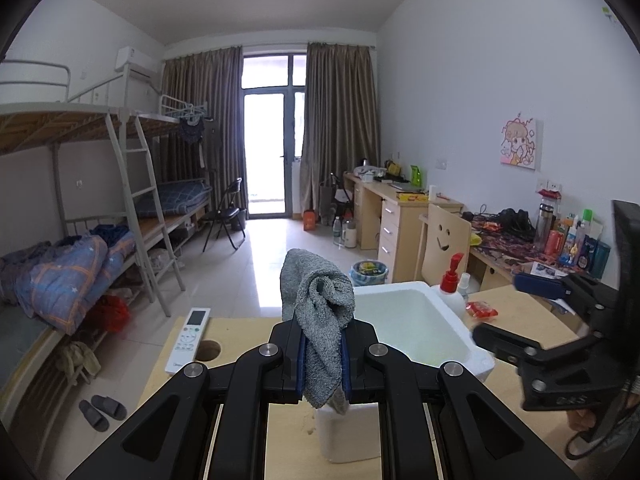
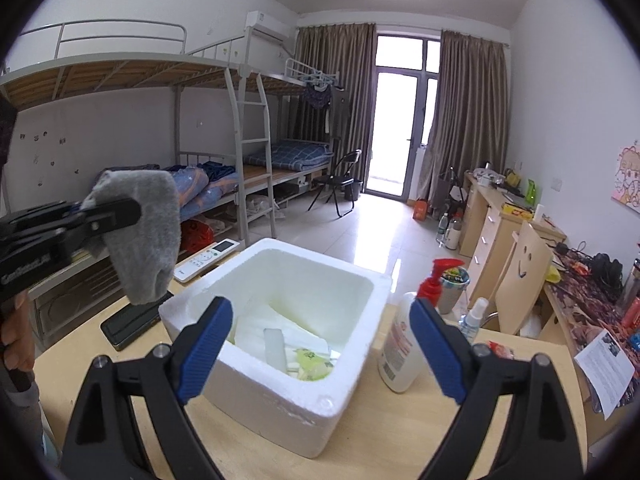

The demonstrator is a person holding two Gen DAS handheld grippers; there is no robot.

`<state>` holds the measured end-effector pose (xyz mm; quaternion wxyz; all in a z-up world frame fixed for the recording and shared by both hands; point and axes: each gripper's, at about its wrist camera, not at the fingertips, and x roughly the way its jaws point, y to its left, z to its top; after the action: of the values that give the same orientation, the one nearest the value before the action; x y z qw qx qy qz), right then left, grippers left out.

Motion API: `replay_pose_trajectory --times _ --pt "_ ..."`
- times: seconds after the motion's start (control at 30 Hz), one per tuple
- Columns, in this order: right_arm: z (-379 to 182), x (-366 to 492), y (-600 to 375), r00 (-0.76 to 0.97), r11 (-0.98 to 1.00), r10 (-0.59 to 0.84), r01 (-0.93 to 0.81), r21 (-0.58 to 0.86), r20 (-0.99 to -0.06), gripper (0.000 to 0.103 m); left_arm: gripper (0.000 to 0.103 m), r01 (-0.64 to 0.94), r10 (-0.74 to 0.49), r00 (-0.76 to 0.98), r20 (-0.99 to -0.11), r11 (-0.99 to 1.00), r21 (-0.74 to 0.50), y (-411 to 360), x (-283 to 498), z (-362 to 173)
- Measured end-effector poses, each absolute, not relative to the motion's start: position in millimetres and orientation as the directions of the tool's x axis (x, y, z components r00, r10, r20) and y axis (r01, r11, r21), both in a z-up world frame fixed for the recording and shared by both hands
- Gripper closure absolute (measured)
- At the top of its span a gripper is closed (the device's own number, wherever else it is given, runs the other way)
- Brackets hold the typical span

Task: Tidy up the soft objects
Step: 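Lower the grey sock into the foam box and open the left gripper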

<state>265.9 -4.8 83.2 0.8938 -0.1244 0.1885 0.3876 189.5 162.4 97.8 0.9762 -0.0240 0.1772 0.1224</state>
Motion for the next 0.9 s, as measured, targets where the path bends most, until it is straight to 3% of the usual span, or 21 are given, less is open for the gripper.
replay_pose_trajectory --times 0.9 --pt "82.5 257.0 -80.2 0.736 0.791 0.553 -0.612 -0.032 -0.391 0.01 0.089 -0.115 0.1 0.883 -0.458 0.993 -0.005 137.3 265.3 84.7"
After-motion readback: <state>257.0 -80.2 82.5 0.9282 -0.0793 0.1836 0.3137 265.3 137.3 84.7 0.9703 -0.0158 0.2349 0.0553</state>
